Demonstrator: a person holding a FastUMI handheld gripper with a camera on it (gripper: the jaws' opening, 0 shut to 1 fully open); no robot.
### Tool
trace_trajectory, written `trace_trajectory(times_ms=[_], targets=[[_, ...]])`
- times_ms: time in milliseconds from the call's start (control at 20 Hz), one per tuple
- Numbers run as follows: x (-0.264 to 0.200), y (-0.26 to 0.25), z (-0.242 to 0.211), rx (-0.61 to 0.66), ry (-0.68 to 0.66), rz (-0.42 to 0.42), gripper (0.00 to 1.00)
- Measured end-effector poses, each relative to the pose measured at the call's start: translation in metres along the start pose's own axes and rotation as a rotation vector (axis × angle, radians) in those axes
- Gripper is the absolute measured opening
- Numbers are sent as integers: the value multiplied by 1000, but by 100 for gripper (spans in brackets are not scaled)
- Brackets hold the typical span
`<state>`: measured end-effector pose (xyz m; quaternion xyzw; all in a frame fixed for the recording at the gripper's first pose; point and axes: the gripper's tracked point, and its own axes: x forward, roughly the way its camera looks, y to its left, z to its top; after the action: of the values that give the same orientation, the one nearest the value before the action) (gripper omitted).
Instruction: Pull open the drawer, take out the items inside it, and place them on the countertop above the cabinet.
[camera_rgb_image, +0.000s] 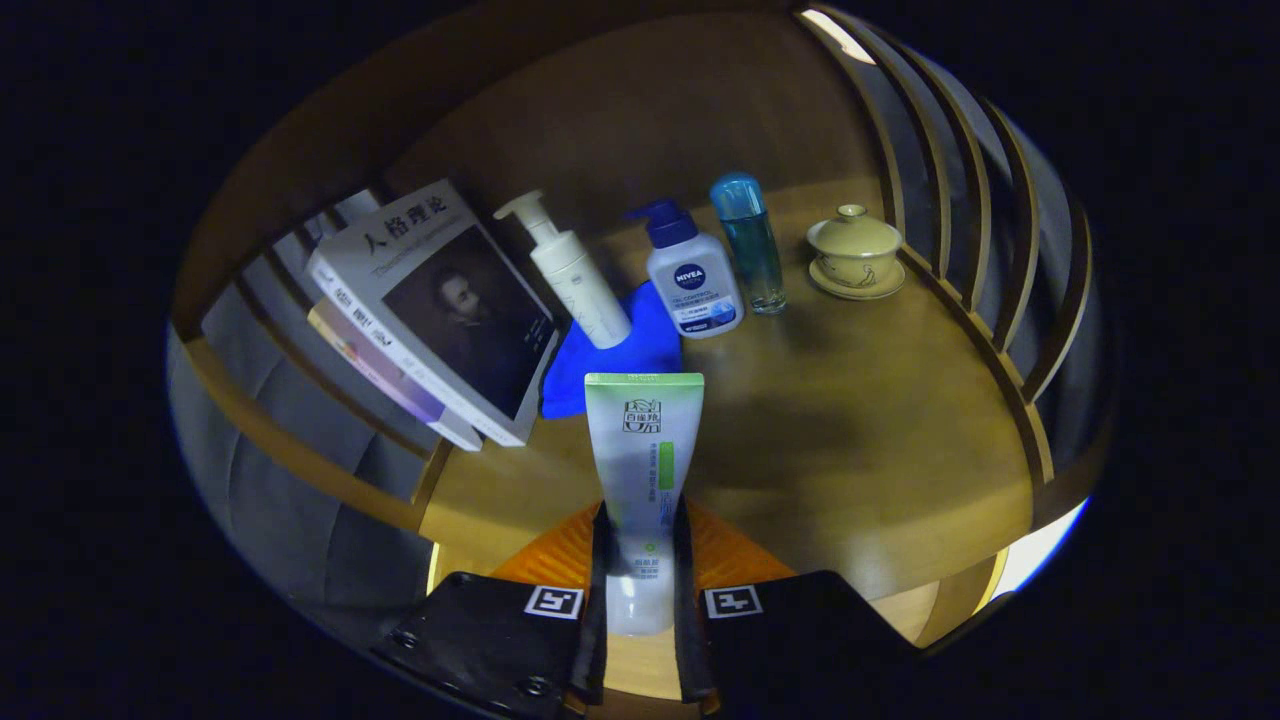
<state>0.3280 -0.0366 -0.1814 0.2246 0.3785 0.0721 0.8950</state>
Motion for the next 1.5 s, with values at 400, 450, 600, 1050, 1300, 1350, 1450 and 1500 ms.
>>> trace_trajectory(times_ms=[400,450,600,1050,1300,1350,1450,1500], targets=[[33,-9,-2,104,59,-27,33],[35,-8,-3,118,66,-25,33],[39,-9,-5,134,82,-17,38],[-1,11,13,77,-97,32,98],[-58,31,13,-34,-321,23,98],[-71,35,11,-54,-370,25,98],[-94,44,4,-94,-458,23,98],[-106,49,-1,-116,-502,20,98]])
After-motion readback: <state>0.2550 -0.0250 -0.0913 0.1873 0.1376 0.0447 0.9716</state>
